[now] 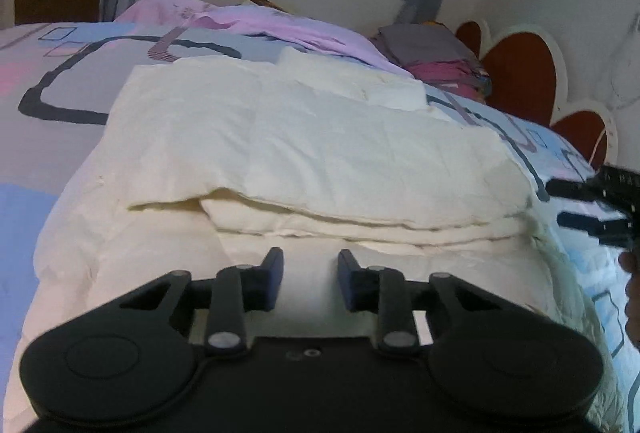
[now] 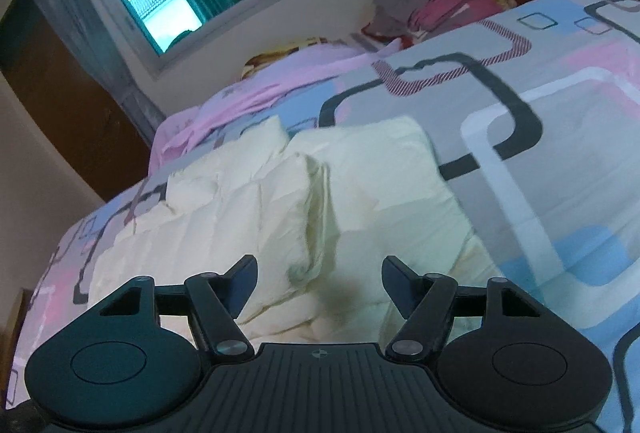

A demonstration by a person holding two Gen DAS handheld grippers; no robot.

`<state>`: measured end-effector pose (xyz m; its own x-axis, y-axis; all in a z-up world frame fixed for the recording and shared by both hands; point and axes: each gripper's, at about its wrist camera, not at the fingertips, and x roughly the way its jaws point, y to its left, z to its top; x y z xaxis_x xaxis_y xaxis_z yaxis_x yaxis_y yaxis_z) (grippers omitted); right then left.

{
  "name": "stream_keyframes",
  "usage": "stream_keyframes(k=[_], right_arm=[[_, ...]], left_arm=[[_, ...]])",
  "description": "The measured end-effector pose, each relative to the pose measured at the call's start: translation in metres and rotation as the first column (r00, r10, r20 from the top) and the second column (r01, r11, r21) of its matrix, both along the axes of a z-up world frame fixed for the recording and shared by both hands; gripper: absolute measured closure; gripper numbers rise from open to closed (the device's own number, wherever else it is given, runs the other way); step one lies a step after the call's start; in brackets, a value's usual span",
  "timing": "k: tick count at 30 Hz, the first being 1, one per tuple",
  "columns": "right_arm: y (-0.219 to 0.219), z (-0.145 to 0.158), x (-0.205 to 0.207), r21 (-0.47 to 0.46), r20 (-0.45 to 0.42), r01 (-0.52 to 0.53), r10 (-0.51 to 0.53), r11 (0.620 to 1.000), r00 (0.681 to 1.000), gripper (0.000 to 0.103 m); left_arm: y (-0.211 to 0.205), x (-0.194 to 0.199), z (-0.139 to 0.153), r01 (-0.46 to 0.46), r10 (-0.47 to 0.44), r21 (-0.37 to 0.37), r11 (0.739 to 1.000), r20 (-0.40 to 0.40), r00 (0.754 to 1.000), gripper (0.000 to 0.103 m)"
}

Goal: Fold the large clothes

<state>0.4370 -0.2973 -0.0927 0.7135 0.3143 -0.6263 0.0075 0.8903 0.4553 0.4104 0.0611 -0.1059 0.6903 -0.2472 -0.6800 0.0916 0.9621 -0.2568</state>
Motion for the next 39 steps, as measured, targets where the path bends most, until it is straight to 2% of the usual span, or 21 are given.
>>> stream_keyframes(k=[7,14,15,17,20,23,24,26,27,31,33,38,39], right_arm=[[0.004,-0.006,0.010,-0.012,-0.027,0.009,-0.010,1.000,1.000,0.034],[0.002,-0.021,0.025,0.021,-0.047,0.015,-0.014,1.000,0.999,0.035],[0.003,-0.024,0.028,0.028,-0.053,0.011,-0.010,1.000,0.999,0.046],[0.003,-0.028,0.034,0.048,-0.062,0.002,0.001,0.999,0.998,0.056],[0.003,-0.033,0.040,0.060,-0.058,-0.012,0.015,0.998,0.998,0.058],[0.007,-0.034,0.043,0.064,-0.047,-0.046,0.049,0.997,0.998,0.085],[0.008,-0.034,0.044,0.056,-0.041,-0.051,0.054,0.997,0.998,0.091],[0.008,-0.026,0.039,0.041,-0.003,-0.052,0.052,0.998,0.999,0.093],[0.008,-0.021,0.037,0.029,0.015,-0.051,0.051,0.998,0.999,0.094],[0.004,-0.004,0.023,-0.034,0.068,-0.057,0.059,0.998,0.996,0.094],[0.001,-0.009,0.023,-0.054,0.049,-0.065,0.067,0.996,0.997,0.094],[0.002,-0.033,0.035,-0.063,-0.038,-0.077,0.075,0.995,0.996,0.094],[0.002,-0.032,0.034,-0.070,-0.036,-0.081,0.079,0.994,0.996,0.094]], left_arm=[[0.007,0.031,-0.015,0.005,-0.005,0.017,1.000,-0.012,1.000,0.091],[0.013,0.041,-0.016,0.020,-0.020,0.047,0.999,-0.004,1.000,0.091],[0.013,0.040,-0.016,0.027,-0.027,0.055,0.998,-0.011,1.000,0.091],[0.017,0.029,-0.013,0.032,-0.031,0.069,0.997,-0.013,0.999,0.091],[0.030,0.011,-0.009,0.013,-0.013,0.087,0.996,-0.007,1.000,0.091],[0.044,0.010,-0.013,-0.037,0.039,0.131,0.991,-0.017,0.999,0.091],[0.049,0.012,-0.015,-0.067,0.070,0.135,0.989,-0.017,0.997,0.091],[0.057,0.015,-0.012,-0.108,0.107,0.132,0.985,0.010,0.994,0.091],[0.058,0.017,-0.012,-0.116,0.115,0.153,0.981,0.017,0.993,0.091],[0.069,0.028,-0.021,-0.129,0.132,0.128,0.983,-0.012,0.991,0.091],[0.073,0.030,-0.024,-0.134,0.137,0.111,0.985,-0.020,0.990,0.091],[0.073,0.027,-0.019,-0.107,0.113,0.137,0.985,-0.036,0.993,0.091],[0.075,0.023,-0.015,-0.097,0.103,0.140,0.985,-0.036,0.994,0.086]])
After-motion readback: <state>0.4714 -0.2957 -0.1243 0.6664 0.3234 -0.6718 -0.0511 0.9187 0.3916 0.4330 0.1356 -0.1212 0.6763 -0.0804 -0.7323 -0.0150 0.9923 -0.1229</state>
